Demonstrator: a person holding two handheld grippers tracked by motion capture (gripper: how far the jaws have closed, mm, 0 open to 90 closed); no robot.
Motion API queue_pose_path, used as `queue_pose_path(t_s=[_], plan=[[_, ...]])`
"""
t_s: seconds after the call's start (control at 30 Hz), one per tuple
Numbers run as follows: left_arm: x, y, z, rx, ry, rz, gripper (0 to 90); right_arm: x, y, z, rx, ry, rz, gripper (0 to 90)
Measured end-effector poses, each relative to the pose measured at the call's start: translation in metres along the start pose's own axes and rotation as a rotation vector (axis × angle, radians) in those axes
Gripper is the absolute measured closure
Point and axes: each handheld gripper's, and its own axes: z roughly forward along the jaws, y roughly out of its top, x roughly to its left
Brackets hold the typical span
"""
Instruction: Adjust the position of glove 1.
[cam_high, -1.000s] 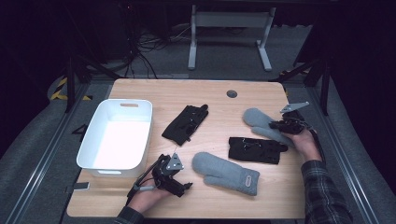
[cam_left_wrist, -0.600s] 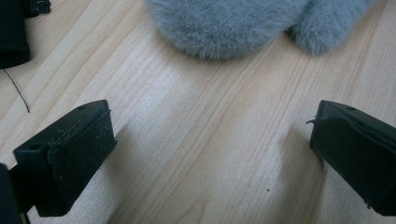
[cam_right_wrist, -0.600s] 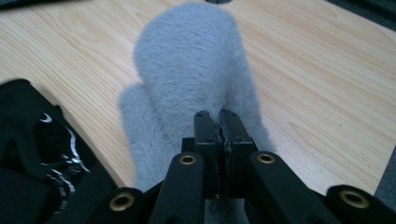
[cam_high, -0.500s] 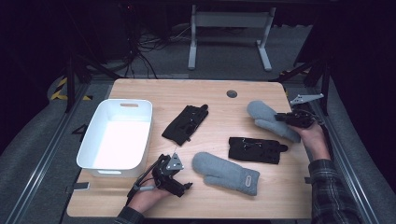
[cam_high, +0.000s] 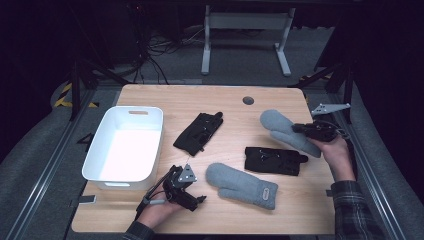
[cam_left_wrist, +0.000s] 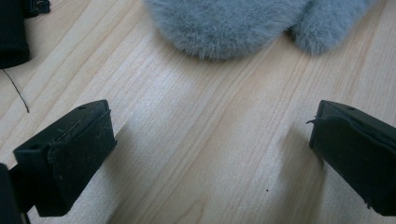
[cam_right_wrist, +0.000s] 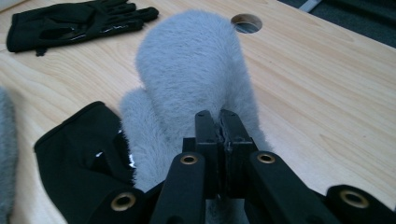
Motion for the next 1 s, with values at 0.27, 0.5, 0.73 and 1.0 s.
queue_pose_path(t_s=[0.27,0.5,0.73,1.0], plan=[[0.000,0.000,0.000,0.000,0.000,0.000,0.3,0.025,0.000,-0.008,-0.021,0.025,-0.013,88.6],[0.000,0.000,0.000,0.000,0.000,0.000,0.3,0.050,-0.001,-0.011,-0.037,0.060,-0.028,88.6],[0.000,0.000,0.000,0.000,0.000,0.000,0.3,0.070,-0.002,-0.014,-0.032,0.079,-0.034,88.6],[0.000,0.000,0.000,0.000,0.000,0.000,0.3,0.096,-0.002,-0.020,-0.025,0.105,-0.070,88.6]])
